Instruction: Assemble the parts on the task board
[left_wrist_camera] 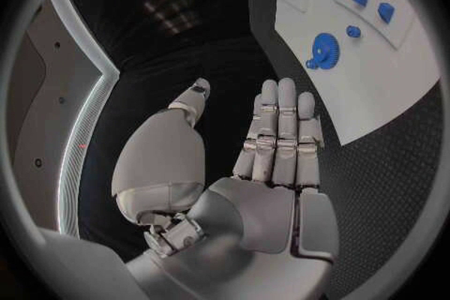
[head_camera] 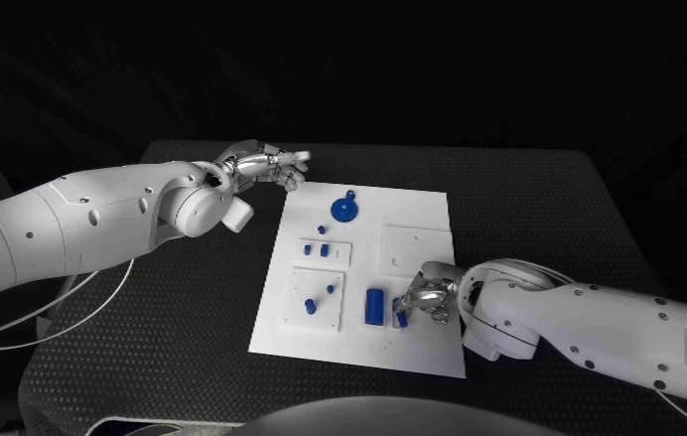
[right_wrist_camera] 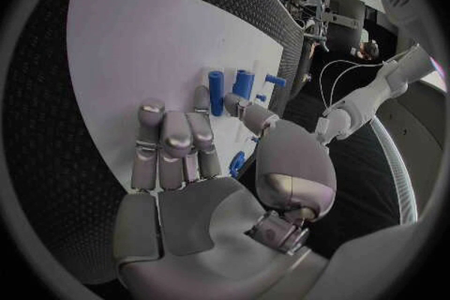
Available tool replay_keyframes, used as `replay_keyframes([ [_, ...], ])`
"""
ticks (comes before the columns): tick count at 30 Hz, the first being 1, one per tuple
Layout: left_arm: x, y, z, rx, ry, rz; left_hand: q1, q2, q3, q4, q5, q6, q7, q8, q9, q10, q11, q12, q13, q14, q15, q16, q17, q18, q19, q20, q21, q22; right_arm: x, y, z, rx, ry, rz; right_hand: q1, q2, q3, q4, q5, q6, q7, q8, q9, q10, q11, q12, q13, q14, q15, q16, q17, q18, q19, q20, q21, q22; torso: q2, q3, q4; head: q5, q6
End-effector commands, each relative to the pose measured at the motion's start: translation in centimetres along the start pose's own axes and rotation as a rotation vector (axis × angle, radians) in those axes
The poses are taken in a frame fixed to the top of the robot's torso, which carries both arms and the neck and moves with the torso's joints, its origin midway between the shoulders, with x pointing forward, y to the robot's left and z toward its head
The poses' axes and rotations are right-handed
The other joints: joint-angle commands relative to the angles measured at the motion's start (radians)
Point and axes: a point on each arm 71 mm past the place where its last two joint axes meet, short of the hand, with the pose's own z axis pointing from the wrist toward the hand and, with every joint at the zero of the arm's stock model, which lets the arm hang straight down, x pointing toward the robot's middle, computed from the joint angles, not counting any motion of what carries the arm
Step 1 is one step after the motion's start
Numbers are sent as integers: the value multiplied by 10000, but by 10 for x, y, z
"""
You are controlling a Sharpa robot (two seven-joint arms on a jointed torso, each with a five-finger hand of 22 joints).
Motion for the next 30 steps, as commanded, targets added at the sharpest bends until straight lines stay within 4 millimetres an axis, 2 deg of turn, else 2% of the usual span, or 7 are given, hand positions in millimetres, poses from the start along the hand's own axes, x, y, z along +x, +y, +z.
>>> replay_keyframes([
  [1, 2, -1, 0, 47, 194, 2, 96, 8, -43, 26, -56, -18, -56, 28, 9, 82, 21, -58, -16, -17, 44, -62, 15, 153, -59, -16, -34, 201, 4, 4, 0, -313, 374, -60, -59, -120, 6, 76, -105, 46, 11, 48, -16, 90, -130, -27, -10, -25, -76, -56, 17, 135, 35, -69, 34, -8, 2, 11, -4, 12, -11],
  [6, 2, -1, 0, 38, 188, 17, 142, 11, -81, 73, -56, -18, -57, 28, 8, 81, 22, -62, -17, -20, 46, -72, 19, 154, -62, -15, -37, 201, 4, 4, 0, -330, 417, -82, -161, -318, -1, 202, -371, 35, 15, 51, -24, 75, -125, -44, -16, -22, -74, -60, 18, 135, 36, -74, 41, -10, 3, 5, -5, 6, -11],
  [9, 2, -1, 0, 29, 186, 35, 171, 12, -108, 108, -55, -17, -57, 28, 7, 83, 22, -63, -17, -21, 47, -78, 22, 154, -64, -14, -39, 201, 4, 3, -1, -327, 450, -101, -216, -457, -24, 304, -869, 27, 10, 59, -28, 75, -124, -48, -8, -20, -74, -63, 20, 135, 37, -84, 49, -11, 3, 10, 1, 7, -29],
  [12, 2, -1, 0, 25, 177, 41, 216, 14, -145, 154, -56, -19, -57, 27, 5, 84, 21, -66, -18, -21, 48, -86, 26, 155, -66, -13, -42, 202, 4, 3, -1, -330, 461, -106, -253, -517, -66, 342, -1028, 22, 16, 63, -30, 69, -126, -54, -8, -19, -75, -62, 22, 135, 32, -87, 51, -12, 0, 10, -6, 10, -31],
  [16, 2, -1, 1, 24, 185, 44, 575, 32, -479, 617, -54, -15, -57, 27, -7, 95, 19, -78, -23, -6, 47, -131, 61, 158, -66, -10, -56, 202, 4, 2, -1, -352, 482, -115, -264, -526, -92, 353, -1085, 20, 16, 66, -30, 71, -127, -52, -3, -19, -75, -62, 24, 135, 31, -89, 54, -11, 2, 8, -9, 13, -30],
  [21, 2, -1, 1, 19, 181, 48, 1943, 132, -1685, 2365, -77, -7, -56, 35, -30, 104, 20, -90, -29, 42, 45, -213, 152, 156, -40, -13, -44, 216, 3, -1, -2, -366, 457, -293, -161, -565, -116, 258, -1159, 13, 13, 71, -28, 73, -130, -48, 5, -20, -78, -60, 27, 135, 21, -102, 60, -6, 4, 14, -7, 16, -38],
  [30, 1, -1, 1, 51, 152, 67, 2148, 249, -2115, 2392, -60, 0, -57, 38, -42, 111, 21, -89, -30, 50, 47, -245, 168, 148, -24, -13, -38, 206, -5, -13, -3, -366, 91, -221, 338, -529, -630, -296, -1224, -36, 27, 97, -8, 33, -116, -83, -13, -30, -70, -61, 36, 135, -8, -111, 89, 9, -10, 21, -13, 3, 34],
])
